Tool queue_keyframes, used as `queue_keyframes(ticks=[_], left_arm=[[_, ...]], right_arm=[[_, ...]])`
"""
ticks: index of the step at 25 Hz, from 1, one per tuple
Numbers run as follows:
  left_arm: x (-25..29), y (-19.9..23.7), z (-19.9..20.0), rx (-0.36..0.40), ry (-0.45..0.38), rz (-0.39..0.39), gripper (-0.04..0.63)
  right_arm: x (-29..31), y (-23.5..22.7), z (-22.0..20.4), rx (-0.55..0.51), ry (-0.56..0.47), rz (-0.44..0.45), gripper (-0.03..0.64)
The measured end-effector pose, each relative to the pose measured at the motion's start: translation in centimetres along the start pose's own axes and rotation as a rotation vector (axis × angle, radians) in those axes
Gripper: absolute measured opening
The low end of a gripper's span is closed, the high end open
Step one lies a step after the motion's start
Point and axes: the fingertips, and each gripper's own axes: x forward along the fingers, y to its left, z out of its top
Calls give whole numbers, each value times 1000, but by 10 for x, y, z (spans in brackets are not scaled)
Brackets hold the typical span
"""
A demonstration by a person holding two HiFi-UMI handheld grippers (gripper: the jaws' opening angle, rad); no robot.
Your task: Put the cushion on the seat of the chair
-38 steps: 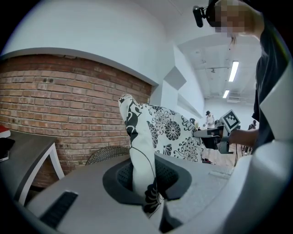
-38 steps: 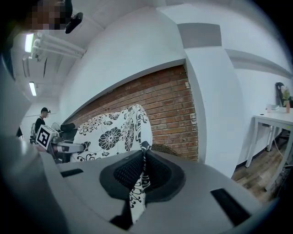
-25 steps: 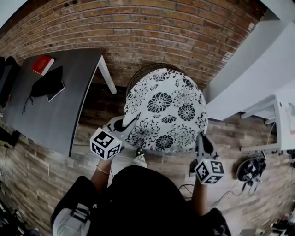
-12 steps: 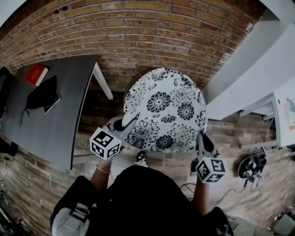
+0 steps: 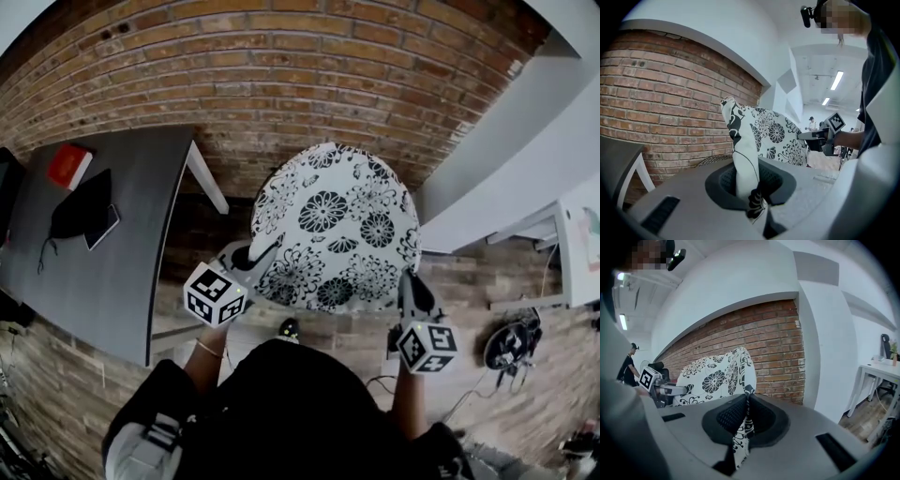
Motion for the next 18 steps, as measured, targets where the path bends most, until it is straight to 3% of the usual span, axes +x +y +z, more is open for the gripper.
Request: queue_keyframes(ticks=[11, 18], left_arm=[[25, 22, -28, -57, 59, 2, 25], [40, 26, -45, -94, 106, 48, 25]], right_arm=[[39, -8, -19, 1, 67, 13, 12], [66, -16, -31, -8, 112, 85, 12]])
